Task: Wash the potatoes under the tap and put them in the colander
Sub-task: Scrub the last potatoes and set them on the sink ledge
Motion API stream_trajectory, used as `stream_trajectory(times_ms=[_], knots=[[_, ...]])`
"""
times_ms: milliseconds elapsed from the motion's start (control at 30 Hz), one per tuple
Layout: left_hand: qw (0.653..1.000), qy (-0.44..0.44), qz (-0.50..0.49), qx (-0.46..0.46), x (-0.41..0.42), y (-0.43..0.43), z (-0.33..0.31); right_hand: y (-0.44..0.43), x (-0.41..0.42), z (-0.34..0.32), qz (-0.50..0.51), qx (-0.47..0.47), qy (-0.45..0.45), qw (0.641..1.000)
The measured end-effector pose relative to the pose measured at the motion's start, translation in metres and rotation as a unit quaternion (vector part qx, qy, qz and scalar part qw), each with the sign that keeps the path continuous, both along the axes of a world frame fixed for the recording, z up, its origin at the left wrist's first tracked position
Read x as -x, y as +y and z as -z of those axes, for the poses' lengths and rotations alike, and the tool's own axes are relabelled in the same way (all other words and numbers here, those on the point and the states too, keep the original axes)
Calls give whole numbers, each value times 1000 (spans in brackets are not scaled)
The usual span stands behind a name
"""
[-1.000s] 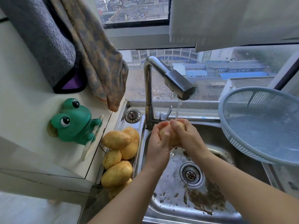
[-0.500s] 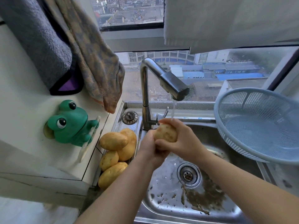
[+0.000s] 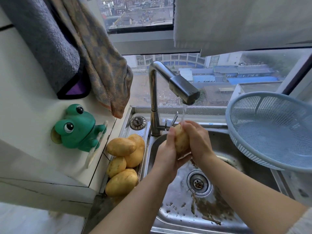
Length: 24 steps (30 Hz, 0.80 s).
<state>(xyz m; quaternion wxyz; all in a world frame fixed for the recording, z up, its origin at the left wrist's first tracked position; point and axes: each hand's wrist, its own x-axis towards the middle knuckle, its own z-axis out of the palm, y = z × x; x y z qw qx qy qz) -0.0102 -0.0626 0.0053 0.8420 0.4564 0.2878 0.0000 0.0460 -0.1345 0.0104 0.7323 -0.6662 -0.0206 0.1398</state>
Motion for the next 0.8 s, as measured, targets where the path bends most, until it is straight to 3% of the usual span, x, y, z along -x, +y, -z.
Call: stream_trajectory(times_ms=[100, 233, 367, 500, 733, 800], knots=[[995, -25, 34, -88, 5, -1, 3, 1, -1, -4, 35, -36, 109, 993], [990, -54, 50, -120, 5, 3, 4, -1, -4, -14, 33, -77, 212, 974], [983, -53, 43, -172, -5, 8, 2, -12, -10, -19, -14, -44, 191, 981], [981, -5, 47, -188, -24, 12, -3, -28, -7, -13, -121, 74, 98, 985], [958, 100, 163, -212, -58, -4, -20, -48, -9, -4, 6, -66, 159, 985], [951, 153, 207, -169, -68, -4, -22, -52, -9, -3, 30, -82, 192, 978]])
